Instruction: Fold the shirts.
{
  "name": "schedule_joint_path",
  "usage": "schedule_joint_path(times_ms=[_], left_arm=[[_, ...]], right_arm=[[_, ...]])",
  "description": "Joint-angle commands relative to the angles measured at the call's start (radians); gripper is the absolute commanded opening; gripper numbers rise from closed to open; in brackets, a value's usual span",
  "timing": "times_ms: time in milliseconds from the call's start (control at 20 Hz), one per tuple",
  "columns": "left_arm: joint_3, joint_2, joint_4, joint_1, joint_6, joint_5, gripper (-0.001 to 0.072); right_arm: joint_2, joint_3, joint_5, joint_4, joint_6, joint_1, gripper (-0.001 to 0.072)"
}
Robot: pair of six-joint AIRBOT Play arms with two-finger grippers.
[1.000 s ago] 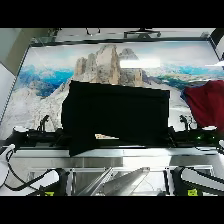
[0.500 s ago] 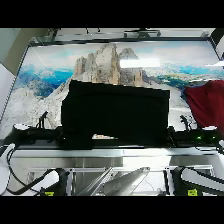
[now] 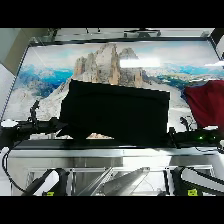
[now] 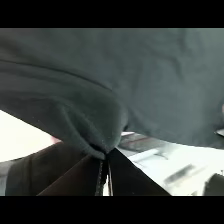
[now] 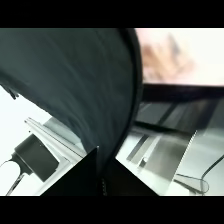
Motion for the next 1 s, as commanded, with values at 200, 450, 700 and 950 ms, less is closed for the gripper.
schedule_joint_path(times_ms=[200,450,700,950], left_arm=[[0.040,0.063,-0.314,-0.043,0.133,-0.034,0.0019],[0.298,-0.118,-0.307,-0.177,0.132,0.053,0.0020],[0.579,-0.429,-0.305,-0.271,0.153,0.146,0.0020],[0.800,-0.703,-0.305,-0.290,0.166,0.179,0.0019]], right_arm=[[0.081,0.281,0.079,0.008,0.141,0.004,0.0013],[0.076,0.376,-0.017,0.215,0.063,0.004,0.0014],[-0.014,0.388,-0.232,0.459,-0.163,0.040,0.0014],[-0.229,0.502,-0.369,0.520,-0.365,0.124,0.0014]])
